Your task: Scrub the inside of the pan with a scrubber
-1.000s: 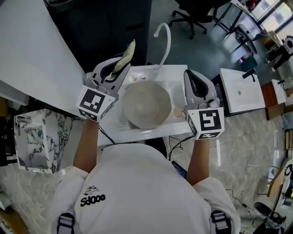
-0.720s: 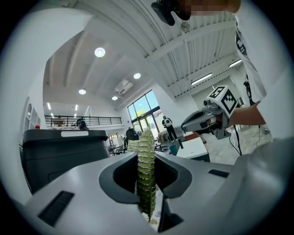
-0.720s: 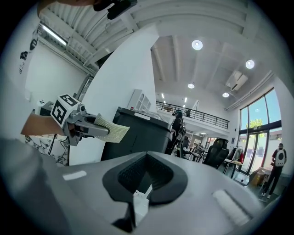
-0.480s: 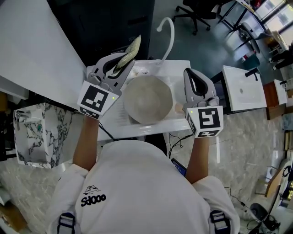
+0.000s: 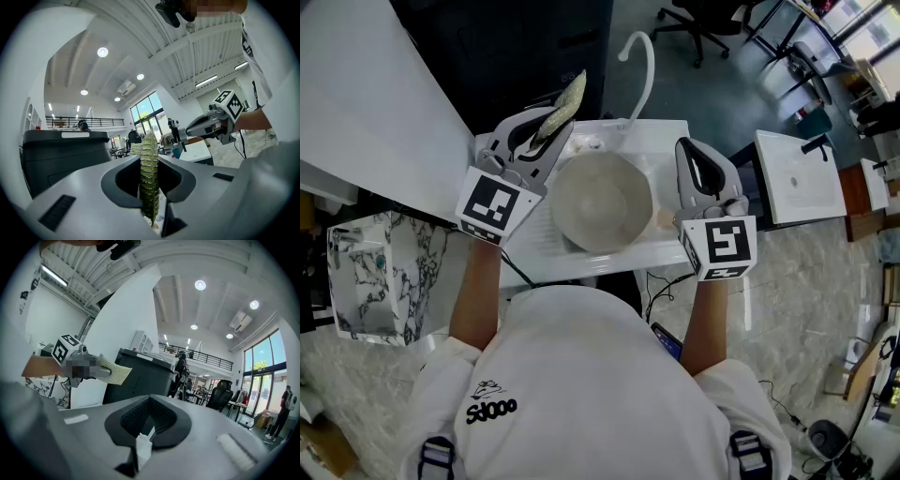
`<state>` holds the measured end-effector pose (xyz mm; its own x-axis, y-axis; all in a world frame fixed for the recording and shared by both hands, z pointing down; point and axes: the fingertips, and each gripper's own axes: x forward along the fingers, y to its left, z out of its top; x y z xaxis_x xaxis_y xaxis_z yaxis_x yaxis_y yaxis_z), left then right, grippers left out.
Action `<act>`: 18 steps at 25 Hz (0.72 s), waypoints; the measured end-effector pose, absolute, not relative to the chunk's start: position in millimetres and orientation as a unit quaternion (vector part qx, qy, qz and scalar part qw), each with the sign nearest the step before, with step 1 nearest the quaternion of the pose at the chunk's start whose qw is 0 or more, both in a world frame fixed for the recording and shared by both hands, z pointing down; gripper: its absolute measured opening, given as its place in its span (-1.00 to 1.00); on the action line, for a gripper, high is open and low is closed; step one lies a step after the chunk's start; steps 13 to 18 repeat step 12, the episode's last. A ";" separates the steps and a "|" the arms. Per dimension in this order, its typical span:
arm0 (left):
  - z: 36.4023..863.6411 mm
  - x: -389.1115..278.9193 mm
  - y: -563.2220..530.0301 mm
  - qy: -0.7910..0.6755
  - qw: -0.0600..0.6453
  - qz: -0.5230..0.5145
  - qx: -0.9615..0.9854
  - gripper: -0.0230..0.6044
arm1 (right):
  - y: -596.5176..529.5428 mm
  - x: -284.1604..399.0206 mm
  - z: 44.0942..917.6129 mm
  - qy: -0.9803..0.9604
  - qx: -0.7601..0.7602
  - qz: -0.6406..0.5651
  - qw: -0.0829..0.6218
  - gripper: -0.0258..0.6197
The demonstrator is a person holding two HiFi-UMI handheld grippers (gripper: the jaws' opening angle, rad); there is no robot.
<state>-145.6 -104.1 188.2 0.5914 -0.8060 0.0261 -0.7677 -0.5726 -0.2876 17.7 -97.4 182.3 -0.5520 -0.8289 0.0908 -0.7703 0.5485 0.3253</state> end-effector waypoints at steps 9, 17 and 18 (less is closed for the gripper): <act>194.7 -138.5 -102.6 0.442 0.118 -0.081 -0.885 -0.71 | -96.7 18.8 188.6 -0.876 0.456 -0.115 0.112 -0.90; 197.9 -137.5 -102.3 0.441 0.116 -0.083 -0.886 -0.71 | -97.3 17.6 191.6 -0.877 0.453 -0.112 0.114 -0.90; 197.9 -137.5 -102.3 0.441 0.116 -0.083 -0.886 -0.71 | -97.3 17.6 191.6 -0.877 0.453 -0.112 0.114 -0.90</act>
